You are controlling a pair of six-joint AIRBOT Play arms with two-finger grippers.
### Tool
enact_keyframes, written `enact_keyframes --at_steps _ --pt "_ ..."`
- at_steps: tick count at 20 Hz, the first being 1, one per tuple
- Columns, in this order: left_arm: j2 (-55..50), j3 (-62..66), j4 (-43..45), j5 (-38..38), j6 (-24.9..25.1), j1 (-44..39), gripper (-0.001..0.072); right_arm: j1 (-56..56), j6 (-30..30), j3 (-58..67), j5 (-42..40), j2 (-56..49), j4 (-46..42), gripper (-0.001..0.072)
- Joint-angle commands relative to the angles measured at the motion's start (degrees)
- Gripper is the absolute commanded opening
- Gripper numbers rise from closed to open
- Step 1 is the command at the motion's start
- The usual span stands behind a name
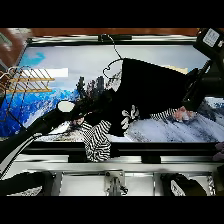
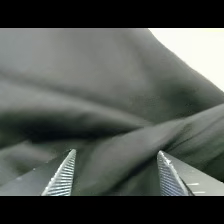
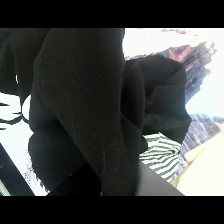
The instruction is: Fold the shirts.
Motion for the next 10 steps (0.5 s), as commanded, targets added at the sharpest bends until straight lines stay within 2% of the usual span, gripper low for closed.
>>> enact_keyframes --at_steps 1,3,7,8,9,10 --pt "-0.7 4.3 -1.5 0.3 0.4 -0.6 0.0619 0.1 0.2 0.0 0.0 0.1 0.0 0.0077" --pt "-1.8 6.0 -1.5 -0.4 0.4 -1.7 0.0618 0.1 0.0 0.0 0.0 0.1 -0.1 0.0077" --pt "-7.1 6.1 -1.5 -9.5 0.3 -3.8 0.0602 0.1 -0.6 0.0 0.7 0.1 0.0 0.0077" --pt "-8.5 6.1 -1.9 -10.0 0.3 -4.4 0.0473 0.0 -0.6 0.0 0.9 0.1 0.0 0.0077" --pt "-9.5 6.1 -2.9 -9.9 0.4 -5.0 0.0313 0.0 -0.6 0.0 0.8 0.1 0.0 0.0077" --pt "-10.3 6.1 -3.7 -9.5 0.4 -5.3 0.0259 0.0 -0.6 0.0 0.8 0.1 0.0 0.0078"
